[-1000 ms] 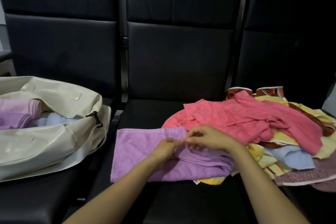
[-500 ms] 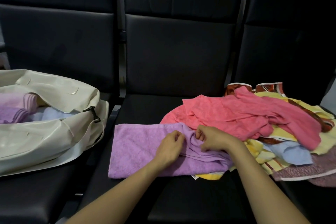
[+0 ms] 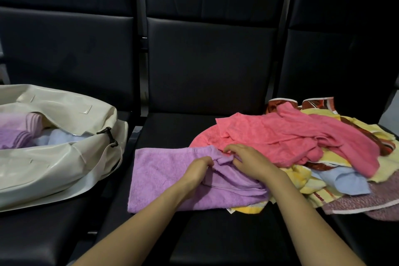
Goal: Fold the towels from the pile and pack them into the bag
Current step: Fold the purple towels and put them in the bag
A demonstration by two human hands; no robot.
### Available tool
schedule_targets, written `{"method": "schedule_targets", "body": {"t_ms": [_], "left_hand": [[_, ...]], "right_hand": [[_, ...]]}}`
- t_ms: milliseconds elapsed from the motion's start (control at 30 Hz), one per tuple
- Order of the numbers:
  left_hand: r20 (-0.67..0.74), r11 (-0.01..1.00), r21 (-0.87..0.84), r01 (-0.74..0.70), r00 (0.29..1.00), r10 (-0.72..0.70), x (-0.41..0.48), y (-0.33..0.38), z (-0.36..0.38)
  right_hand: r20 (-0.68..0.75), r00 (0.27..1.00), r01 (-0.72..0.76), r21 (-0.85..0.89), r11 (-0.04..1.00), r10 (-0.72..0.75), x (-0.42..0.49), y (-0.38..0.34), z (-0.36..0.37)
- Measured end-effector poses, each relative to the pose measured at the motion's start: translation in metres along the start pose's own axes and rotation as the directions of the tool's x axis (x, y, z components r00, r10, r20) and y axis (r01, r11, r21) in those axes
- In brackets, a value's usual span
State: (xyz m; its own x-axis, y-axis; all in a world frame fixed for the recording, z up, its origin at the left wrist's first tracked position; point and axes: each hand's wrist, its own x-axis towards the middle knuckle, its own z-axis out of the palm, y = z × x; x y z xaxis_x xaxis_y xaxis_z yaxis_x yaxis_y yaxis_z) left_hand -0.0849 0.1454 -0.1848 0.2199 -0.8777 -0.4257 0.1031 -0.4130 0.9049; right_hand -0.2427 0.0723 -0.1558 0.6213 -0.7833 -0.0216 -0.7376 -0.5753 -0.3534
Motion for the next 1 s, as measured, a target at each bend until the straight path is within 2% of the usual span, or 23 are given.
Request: {"method": "schedule_targets", "body": {"t_ms": [167, 333, 400, 533, 600, 667, 767, 833, 1000], "left_hand": [[0.014, 0.998, -0.065, 0.024, 1.000, -0.023, -0.002, 0.002, -0.003], [0.016, 0.998, -0.066, 0.022, 1.000, -0.021, 0.000, 0.000, -0.004], [0.036, 0.999, -0.044, 0.017, 0.999, -0.015, 0.001, -0.001, -0.002], [0.093, 0.998, -0.055, 0.001, 0.996, 0.004, -0.003, 0.000, -0.002], [0.074, 0.999, -0.052, -0.002, 0.997, 0.005, -0.005, 0.002, -0.004], [0.062, 0.998, -0.062, 0.005, 0.998, -0.002, -0.005, 0.005, -0.006], [0.107, 0.998, -0.058, 0.013, 0.994, -0.006, -0.005, 0.007, -0.005], [0.108, 0.999, -0.051, 0.012, 0.994, -0.006, -0.009, 0.009, -0.003], [0.068, 0.986, -0.164, 0.022, 0.998, -0.011, -0.013, 0.016, -0.004]], "right_hand": [[-0.031, 0.995, 0.102, 0.088, 0.991, -0.099, 0.000, 0.001, 0.004], [-0.068, 0.997, -0.003, 0.418, 0.908, 0.034, -0.009, 0.014, -0.006], [-0.058, 0.998, -0.013, 0.394, 0.919, 0.039, -0.011, 0.017, -0.004], [-0.073, 0.995, 0.073, 0.155, 0.985, -0.063, -0.004, 0.011, 0.004], [-0.075, 0.994, 0.096, 0.161, 0.982, -0.085, -0.002, 0.002, 0.004], [-0.057, 0.995, 0.097, 0.239, 0.966, -0.086, -0.004, -0.007, 0.001], [0.010, 0.999, 0.046, 0.376, 0.925, -0.054, -0.009, -0.014, -0.004], [0.058, 0.997, 0.017, 0.408, 0.913, -0.045, -0.010, -0.014, -0.004], [0.195, 0.980, -0.015, 0.250, 0.968, -0.035, -0.012, -0.023, -0.007]]}}
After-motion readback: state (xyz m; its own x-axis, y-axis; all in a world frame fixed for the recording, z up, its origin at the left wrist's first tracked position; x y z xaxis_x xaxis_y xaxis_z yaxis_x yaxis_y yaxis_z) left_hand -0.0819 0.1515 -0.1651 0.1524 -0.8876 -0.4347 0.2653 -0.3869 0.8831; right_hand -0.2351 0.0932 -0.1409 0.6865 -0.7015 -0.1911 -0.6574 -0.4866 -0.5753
